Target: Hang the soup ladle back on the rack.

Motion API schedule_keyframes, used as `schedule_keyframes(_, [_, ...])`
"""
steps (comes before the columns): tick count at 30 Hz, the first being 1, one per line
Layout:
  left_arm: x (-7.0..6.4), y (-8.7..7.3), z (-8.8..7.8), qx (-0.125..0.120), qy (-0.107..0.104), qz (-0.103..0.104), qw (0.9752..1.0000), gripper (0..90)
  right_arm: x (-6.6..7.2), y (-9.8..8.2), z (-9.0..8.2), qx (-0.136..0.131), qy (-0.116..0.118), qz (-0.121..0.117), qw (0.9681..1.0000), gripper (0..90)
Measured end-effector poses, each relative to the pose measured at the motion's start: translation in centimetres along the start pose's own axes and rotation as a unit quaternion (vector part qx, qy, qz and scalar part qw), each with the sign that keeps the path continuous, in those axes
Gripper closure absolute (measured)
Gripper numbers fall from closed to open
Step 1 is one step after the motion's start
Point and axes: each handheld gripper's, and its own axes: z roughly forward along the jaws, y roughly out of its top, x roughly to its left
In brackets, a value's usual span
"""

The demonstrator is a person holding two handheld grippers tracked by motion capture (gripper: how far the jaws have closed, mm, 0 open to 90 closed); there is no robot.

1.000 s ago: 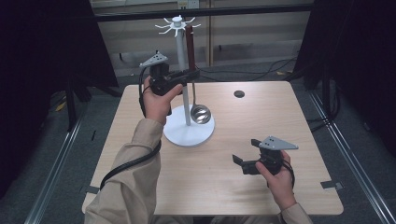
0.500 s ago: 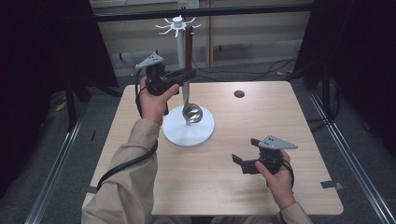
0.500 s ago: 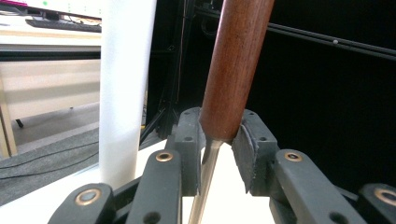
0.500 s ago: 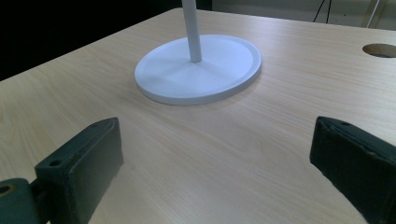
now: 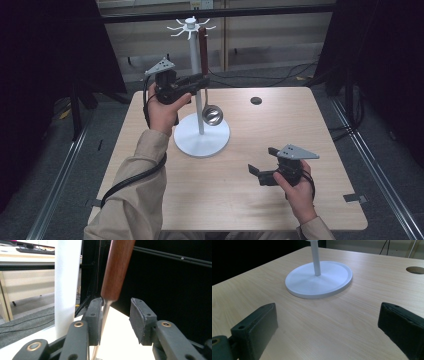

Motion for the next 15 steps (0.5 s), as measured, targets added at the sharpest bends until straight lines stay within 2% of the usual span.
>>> schedule_keyframes(4, [-0.2, -0.2, -0.2, 0.003, -0.001, -0.005, 1.0, 59.1, 0.0, 0.1, -0.1, -0.002, 0.001, 0.002, 1.0, 2.2])
schedule_keyframes(8, [-0.5, -0.1, -0.5, 0.008, 0.007, 0.005, 0.9999, 54.6, 0.0, 0.0, 0.0, -0.003, 0.002, -0.001, 1.0, 2.3])
schedule_keyframes(10, [-0.7, -0.1, -0.6, 0.005, 0.004, 0.008, 1.0, 53.6, 0.0, -0.2, -0.2, 0.003, 0.001, -0.004, 1.0, 2.2])
schedule_keyframes(15, [-1.4, -0.1, -1.3, 0.009, 0.022, 0.012, 0.9996, 48.5, -0.1, -0.1, -0.7, -0.002, -0.005, -0.002, 1.0, 2.2])
